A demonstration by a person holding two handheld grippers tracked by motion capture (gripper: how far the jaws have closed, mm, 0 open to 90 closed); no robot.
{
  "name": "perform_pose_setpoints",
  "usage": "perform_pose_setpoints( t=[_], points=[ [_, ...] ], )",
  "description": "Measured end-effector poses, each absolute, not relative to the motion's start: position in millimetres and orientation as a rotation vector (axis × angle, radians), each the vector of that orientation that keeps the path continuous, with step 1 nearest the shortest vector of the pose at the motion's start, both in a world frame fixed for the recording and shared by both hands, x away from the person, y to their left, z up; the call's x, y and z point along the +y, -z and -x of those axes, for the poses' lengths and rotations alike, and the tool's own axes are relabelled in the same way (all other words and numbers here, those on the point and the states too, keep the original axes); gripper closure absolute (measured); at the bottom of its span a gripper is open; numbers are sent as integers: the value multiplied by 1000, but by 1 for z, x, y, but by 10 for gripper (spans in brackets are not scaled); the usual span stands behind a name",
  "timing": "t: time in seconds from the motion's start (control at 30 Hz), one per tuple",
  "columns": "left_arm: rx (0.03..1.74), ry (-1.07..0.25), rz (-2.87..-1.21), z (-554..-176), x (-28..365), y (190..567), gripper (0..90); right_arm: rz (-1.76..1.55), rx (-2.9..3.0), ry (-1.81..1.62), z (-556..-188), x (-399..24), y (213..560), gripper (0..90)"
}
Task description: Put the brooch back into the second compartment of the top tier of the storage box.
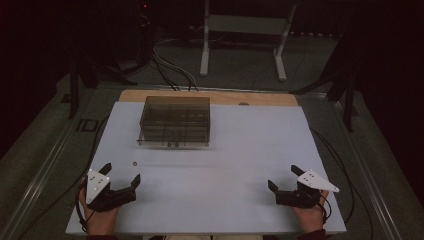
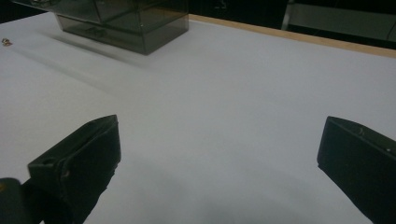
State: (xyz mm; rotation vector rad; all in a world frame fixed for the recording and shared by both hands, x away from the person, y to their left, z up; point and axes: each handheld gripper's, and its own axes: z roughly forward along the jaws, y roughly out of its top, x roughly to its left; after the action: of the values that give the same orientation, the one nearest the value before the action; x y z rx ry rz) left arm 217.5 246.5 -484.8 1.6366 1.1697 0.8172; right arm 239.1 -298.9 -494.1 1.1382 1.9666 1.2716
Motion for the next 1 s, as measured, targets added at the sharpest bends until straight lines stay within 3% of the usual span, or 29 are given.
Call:
perform_pose_setpoints(
  t=[1.0],
  points=[
    [1222,-814,-1697,-219,257,459,13,-1076,1914,-1299,-235,-299,496,0]
  ],
)
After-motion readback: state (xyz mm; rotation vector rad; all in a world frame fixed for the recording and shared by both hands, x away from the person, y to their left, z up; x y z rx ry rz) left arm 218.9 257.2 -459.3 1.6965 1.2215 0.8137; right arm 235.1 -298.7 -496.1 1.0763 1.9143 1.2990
